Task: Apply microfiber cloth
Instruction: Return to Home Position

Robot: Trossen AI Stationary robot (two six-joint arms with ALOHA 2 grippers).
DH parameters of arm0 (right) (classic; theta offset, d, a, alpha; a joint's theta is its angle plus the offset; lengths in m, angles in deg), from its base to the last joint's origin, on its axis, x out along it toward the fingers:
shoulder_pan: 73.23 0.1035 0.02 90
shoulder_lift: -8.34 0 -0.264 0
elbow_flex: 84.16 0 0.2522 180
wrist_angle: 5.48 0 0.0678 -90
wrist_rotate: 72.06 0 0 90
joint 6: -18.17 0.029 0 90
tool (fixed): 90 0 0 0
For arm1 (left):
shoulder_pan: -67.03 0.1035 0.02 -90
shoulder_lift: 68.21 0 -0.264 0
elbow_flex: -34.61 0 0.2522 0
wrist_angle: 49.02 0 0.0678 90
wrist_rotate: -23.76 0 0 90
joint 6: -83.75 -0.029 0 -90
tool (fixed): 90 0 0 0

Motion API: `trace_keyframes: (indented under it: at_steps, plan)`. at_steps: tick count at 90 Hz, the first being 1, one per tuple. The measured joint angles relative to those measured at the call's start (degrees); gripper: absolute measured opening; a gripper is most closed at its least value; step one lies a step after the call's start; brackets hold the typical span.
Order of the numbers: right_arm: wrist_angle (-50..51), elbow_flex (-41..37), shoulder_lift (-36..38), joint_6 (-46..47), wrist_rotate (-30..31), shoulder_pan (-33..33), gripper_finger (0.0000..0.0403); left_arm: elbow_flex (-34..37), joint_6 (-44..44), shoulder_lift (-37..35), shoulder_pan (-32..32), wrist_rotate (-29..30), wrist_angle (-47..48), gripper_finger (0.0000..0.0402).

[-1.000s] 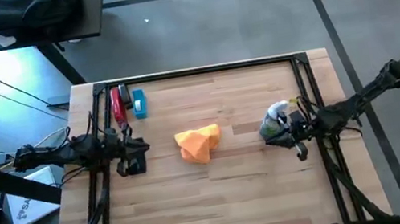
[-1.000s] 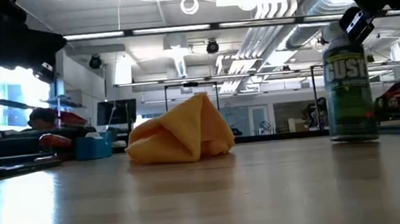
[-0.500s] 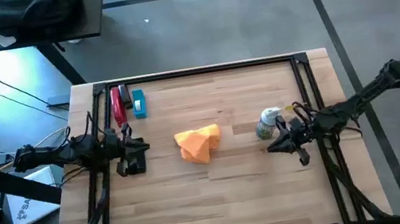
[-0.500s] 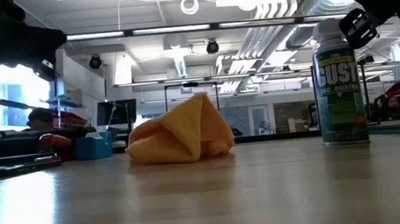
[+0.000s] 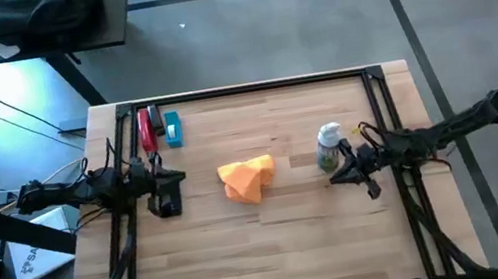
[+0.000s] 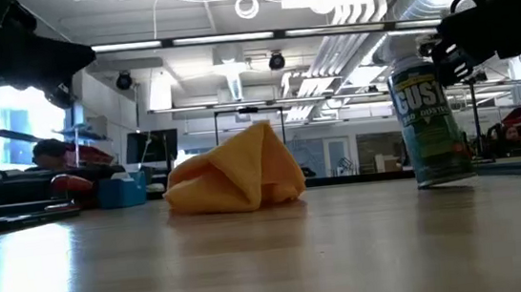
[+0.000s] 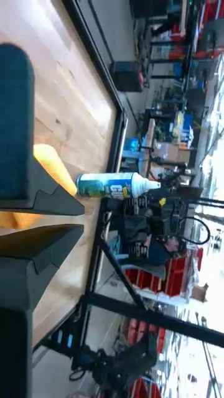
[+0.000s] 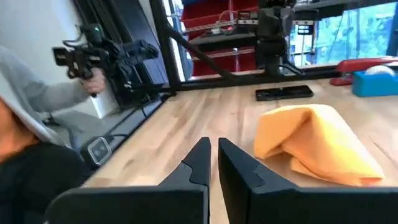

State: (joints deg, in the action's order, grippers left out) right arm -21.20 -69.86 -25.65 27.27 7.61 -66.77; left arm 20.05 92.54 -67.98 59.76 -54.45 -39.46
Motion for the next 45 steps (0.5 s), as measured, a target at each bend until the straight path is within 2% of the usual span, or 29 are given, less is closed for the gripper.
trace_keyframes:
  at_steps: [13,21,26,45]
  plan:
    - [2.1,0.0,0.0,4.4,-8.4,-3.6,0.0,0.0,2.1,0.0,0.0,0.2,2.0,0.0014]
    - [5.0,0.0,0.0,7.3,-9.7,-3.4,0.0,0.0,2.5,0.0,0.0,0.2,2.1,0.0014]
    - [7.5,0.0,0.0,8.0,-8.5,-2.9,0.0,0.0,2.0,0.0,0.0,0.2,2.1,0.0014]
    - [13.0,0.0,-0.1,4.9,2.4,-1.5,0.0,0.0,1.6,0.0,0.0,0.2,2.2,0.0014]
